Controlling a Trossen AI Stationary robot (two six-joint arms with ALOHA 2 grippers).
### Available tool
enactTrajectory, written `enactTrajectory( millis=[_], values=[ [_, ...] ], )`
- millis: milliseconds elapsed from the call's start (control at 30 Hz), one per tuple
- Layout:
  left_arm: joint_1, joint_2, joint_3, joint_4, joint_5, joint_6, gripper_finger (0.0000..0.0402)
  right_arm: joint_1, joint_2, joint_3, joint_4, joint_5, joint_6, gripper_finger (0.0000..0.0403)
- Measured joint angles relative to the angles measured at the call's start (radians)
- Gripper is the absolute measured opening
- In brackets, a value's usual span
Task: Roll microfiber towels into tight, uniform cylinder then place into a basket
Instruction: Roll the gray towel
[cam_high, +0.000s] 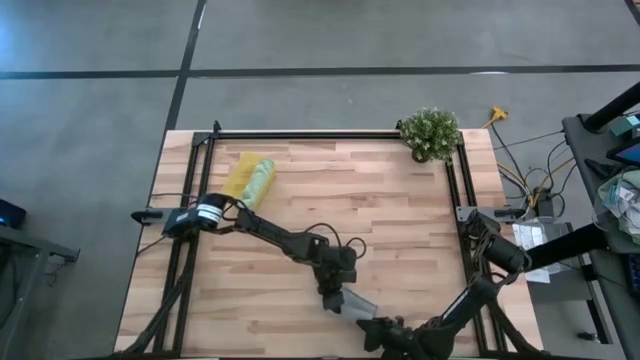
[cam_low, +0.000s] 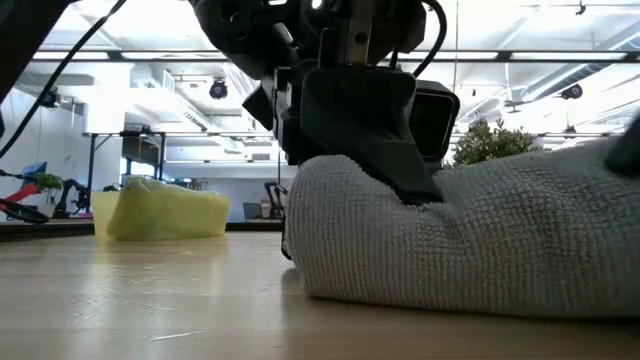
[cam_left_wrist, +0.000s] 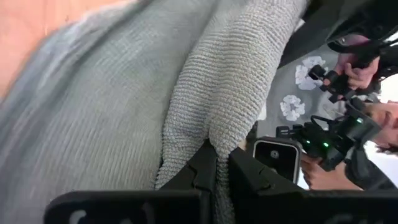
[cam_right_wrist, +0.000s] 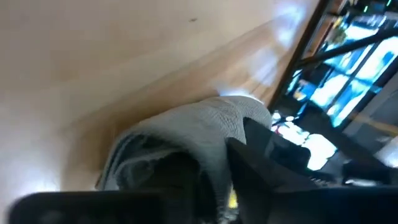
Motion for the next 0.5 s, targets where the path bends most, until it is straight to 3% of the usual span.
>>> enactTrajectory(
  millis=[133,233,500],
  values=[
    [-0.008,0.0,-0.002,-0.007,-0.053,0.06,0.0005,0.0,-0.002,0.001,0.004,-0.05,0.184,0.002],
    [-0.023,0.0,-0.002,0.005,-0.112,0.163,0.0016,-0.001,-0.002,0.001,0.01,-0.085,0.363,0.0014],
    [-0.048,-0.062,0.0,0.022,-0.181,0.391,0.0083,-0.003,-0.003,-0.02,0.008,-0.164,0.659,0.001]
  ],
)
